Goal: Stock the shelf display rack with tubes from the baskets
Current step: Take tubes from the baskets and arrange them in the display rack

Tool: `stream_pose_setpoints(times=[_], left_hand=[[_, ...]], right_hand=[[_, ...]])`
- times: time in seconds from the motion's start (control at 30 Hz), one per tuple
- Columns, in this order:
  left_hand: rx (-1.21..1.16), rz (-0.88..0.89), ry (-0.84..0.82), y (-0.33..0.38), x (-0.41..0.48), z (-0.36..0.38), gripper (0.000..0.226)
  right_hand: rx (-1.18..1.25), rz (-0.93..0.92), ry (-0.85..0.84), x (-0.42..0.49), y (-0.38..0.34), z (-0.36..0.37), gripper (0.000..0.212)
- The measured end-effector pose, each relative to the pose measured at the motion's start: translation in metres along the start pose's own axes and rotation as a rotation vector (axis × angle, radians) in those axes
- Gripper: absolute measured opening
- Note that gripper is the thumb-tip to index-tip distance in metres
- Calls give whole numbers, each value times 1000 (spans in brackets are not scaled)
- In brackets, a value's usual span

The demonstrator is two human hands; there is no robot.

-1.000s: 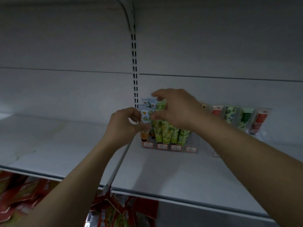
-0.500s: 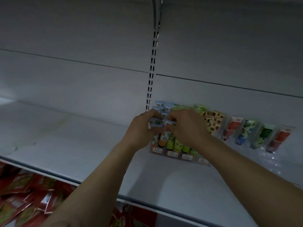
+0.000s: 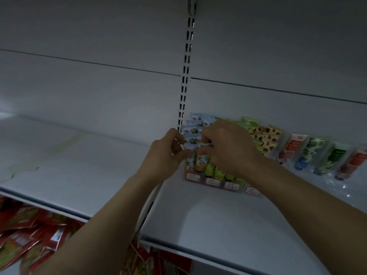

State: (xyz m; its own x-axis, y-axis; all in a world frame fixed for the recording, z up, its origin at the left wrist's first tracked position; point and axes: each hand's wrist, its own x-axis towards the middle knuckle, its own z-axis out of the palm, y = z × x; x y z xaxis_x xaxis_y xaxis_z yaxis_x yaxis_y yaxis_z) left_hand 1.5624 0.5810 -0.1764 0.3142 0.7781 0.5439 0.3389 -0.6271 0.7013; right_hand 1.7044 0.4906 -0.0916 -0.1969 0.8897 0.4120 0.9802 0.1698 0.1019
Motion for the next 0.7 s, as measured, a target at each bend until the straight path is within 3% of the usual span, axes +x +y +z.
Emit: stream_pose_setpoints(times=[0.23,0.47,0.6,0.7], left_hand=[[-100,-61,-33,-9,-7,4,20],[-243,-101,-41,-9,-9,8,13],[-357,-171,-33,-11,-10,9,20],[-371,-191,-28,-11,-10,7,20]], right_hand=[[-10,36,-24,9,-2,6,16],[39,108,-98,15,-2,5,26],[75,196,-36,12,-4,10,39],[-49,176,-10,14,-6,15,17]])
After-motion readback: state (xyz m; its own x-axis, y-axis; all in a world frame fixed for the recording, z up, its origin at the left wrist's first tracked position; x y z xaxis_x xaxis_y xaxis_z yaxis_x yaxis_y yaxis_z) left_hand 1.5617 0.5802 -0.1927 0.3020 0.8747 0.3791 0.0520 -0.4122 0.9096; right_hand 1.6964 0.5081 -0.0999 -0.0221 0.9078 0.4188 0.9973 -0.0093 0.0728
